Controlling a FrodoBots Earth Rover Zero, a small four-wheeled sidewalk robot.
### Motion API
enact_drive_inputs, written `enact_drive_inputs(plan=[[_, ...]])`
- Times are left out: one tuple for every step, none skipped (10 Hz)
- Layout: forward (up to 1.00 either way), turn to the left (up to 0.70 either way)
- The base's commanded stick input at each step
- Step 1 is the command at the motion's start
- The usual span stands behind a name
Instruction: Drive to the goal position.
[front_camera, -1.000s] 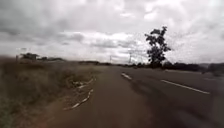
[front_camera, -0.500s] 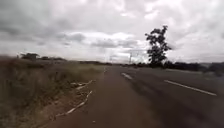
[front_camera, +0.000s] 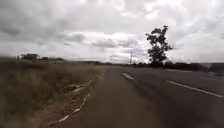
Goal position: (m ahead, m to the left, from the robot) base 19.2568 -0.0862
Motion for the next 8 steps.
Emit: enact_drive_inputs(plan=[[0.50,0.00],[0.50,0.00],[0.50,0.00],[0.50,0.00],[0.50,0.00],[0.50,0.00],[0.50,0.00],[0.50,0.00]])
